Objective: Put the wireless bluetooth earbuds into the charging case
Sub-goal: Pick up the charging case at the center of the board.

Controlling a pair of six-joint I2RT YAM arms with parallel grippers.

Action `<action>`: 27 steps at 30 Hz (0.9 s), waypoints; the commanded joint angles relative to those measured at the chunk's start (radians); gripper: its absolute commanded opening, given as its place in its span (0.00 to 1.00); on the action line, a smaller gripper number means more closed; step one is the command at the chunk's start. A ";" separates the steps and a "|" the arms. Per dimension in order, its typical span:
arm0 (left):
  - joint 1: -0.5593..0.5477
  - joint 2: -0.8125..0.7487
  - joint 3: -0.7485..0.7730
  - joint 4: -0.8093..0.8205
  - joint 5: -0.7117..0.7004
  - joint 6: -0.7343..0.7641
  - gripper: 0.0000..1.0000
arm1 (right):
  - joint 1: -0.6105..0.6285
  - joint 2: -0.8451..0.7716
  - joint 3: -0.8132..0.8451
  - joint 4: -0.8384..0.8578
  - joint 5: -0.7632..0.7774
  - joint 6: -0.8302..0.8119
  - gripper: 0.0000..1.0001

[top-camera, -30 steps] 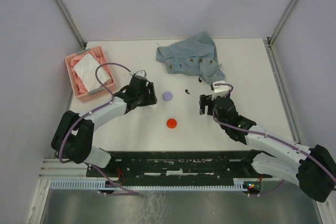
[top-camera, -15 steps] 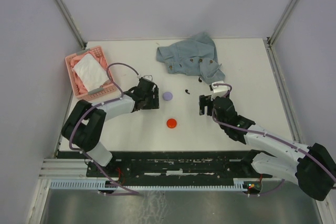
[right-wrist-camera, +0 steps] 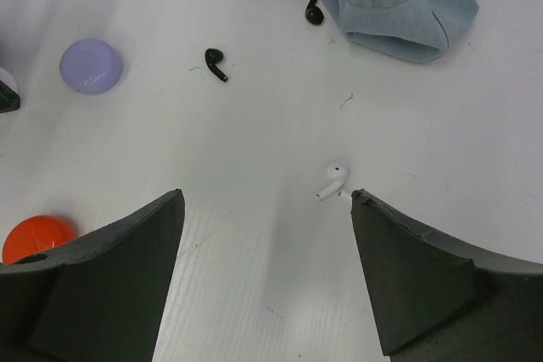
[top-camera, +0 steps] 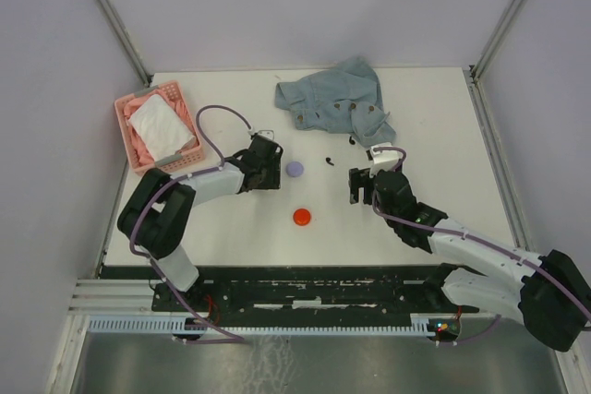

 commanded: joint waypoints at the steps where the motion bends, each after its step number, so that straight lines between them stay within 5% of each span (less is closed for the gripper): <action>1: -0.011 0.014 0.021 0.013 -0.018 0.042 0.61 | -0.002 0.004 0.038 0.028 -0.004 -0.008 0.88; 12: -0.040 -0.145 -0.116 0.162 -0.003 0.035 0.46 | -0.002 0.005 0.098 -0.029 -0.104 0.013 0.87; 27: -0.210 -0.476 -0.444 0.738 0.018 0.214 0.45 | -0.001 0.028 0.380 -0.342 -0.345 0.121 0.84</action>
